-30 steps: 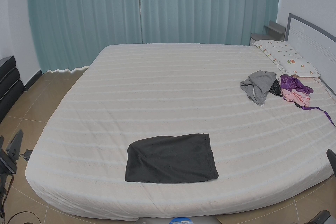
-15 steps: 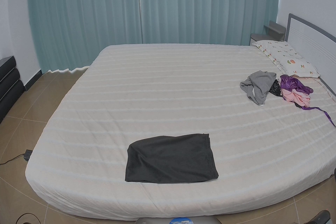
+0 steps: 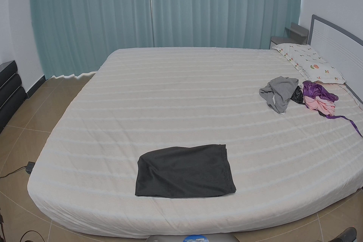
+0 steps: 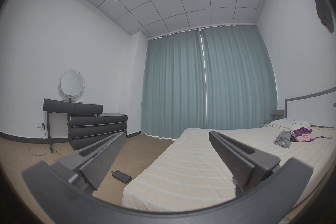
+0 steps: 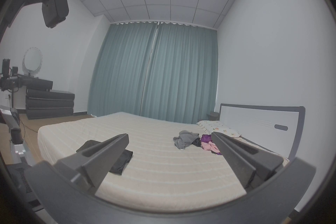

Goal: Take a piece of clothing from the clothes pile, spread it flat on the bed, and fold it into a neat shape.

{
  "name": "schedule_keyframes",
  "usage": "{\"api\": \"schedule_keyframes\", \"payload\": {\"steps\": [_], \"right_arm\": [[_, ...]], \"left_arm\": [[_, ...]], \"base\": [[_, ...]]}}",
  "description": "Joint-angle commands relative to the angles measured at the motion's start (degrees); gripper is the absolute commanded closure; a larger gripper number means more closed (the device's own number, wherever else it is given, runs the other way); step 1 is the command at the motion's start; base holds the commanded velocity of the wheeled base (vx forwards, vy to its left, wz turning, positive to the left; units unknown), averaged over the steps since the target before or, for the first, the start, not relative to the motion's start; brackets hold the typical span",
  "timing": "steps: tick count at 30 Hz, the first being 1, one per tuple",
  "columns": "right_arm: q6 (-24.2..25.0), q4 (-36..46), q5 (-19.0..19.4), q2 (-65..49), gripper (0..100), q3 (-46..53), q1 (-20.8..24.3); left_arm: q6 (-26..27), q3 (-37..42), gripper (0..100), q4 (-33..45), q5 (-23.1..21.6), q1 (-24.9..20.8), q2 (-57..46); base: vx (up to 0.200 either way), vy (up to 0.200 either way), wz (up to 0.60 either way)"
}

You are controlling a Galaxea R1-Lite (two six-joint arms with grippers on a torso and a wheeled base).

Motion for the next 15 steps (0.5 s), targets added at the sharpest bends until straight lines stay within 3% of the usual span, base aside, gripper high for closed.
{"api": "schedule_keyframes", "payload": {"steps": [1, 4, 5, 6, 7, 9, 11, 15], "right_arm": [[1.0, -3.7, 0.3, -1.8, 0, 2.2, -0.4], [1.0, -13.2, 0.2, -1.8, 0, 5.4, -0.4], [0.7, -21.6, 0.4, -1.8, 0, 10.0, -0.4], [0.6, -22.4, 0.4, -1.7, 0, 10.5, -0.3], [-0.2, -31.7, 0.4, -1.7, 0, 16.9, -0.4], [-2.3, -42.2, 0.7, -1.8, 0, 24.6, -0.4], [-3.1, -41.7, 0.9, -1.8, 0, 24.6, -0.3], [-2.9, -33.7, 0.5, -1.8, 0, 24.6, -0.3]], "left_arm": [[-0.7, 5.3, 0, -4.3, -0.9, 0.1, -1.0], [-1.7, 9.6, 0, -11.8, -5.8, 0.1, -1.0], [-1.1, 14.3, 0, -17.5, -8.6, 0.0, -1.0], [-1.0, 14.7, 0, -18.1, -8.9, 0.1, -1.0], [-1.5, 15.2, 0, -19.1, -10.1, 0.1, -1.0], [-1.7, 15.2, 0, -18.3, -10.7, 0.0, -1.0], [-1.7, 15.2, 0, -16.8, -11.2, 0.0, -1.0], [-1.9, 15.2, 0, -3.3, -13.3, 0.0, -1.0]], "base": [[0.000, 0.000, 0.00], [0.000, 0.000, 0.00], [0.000, 0.000, 0.00], [0.000, 0.000, 0.00], [0.000, 0.000, 0.00], [0.000, 0.000, 0.00], [0.000, 0.000, 0.00], [0.000, 0.000, 0.00]]}}
